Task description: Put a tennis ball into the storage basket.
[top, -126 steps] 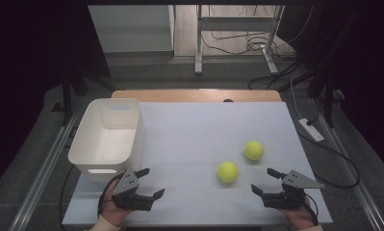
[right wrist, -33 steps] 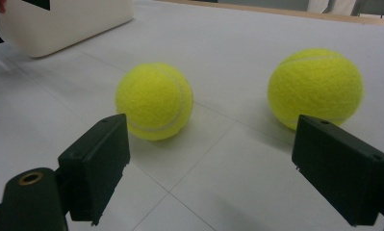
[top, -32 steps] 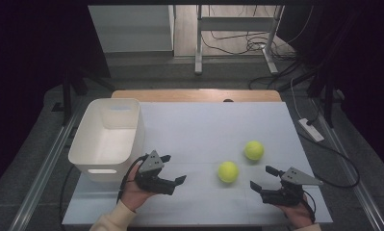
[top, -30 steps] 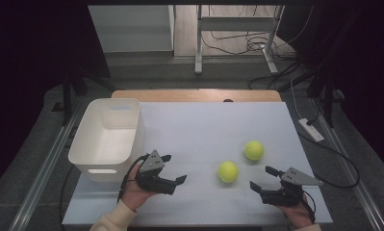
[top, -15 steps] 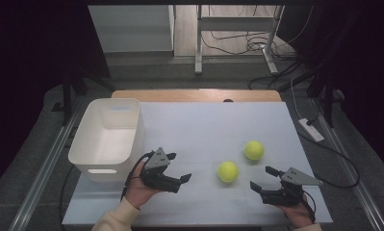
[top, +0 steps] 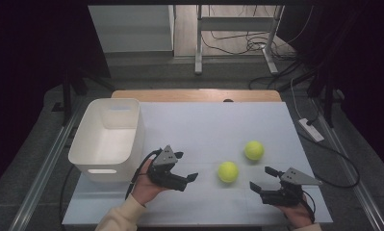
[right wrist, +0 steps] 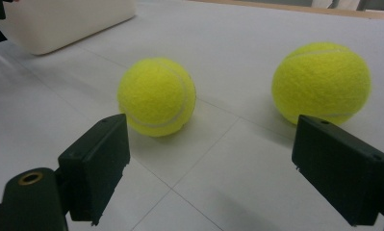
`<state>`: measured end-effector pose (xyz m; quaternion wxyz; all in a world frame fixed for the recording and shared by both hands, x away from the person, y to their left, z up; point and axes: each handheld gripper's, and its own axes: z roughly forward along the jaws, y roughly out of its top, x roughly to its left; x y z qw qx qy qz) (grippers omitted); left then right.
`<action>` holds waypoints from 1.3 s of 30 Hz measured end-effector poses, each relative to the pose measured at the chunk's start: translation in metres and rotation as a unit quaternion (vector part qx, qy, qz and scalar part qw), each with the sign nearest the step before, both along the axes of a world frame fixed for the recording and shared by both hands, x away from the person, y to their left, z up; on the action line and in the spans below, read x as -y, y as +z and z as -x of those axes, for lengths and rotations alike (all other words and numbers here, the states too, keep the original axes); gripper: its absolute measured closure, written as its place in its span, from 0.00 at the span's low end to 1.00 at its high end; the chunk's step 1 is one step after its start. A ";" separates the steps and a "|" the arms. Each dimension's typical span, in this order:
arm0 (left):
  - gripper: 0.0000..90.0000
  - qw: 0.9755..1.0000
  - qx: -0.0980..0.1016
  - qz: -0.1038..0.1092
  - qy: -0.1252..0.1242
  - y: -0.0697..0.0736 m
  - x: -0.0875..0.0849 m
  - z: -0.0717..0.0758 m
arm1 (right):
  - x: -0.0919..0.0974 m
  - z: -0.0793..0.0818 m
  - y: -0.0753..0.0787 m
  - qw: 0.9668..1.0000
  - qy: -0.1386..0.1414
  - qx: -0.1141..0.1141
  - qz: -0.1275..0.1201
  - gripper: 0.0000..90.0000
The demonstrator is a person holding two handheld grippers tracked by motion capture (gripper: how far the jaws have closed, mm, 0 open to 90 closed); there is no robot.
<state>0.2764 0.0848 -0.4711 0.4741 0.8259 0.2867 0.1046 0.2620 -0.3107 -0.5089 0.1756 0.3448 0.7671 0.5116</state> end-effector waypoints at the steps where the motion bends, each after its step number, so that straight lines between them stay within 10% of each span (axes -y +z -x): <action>1: 0.13 1.000 -0.001 0.001 -0.002 0.000 0.001 -0.001 | 0.000 0.000 0.000 1.000 0.000 -0.001 0.000 0.15; 39: 0.13 0.999 -0.010 -0.005 -0.045 0.007 0.034 -0.016 | 0.001 -0.001 -0.001 1.000 -0.001 -0.003 0.003 0.15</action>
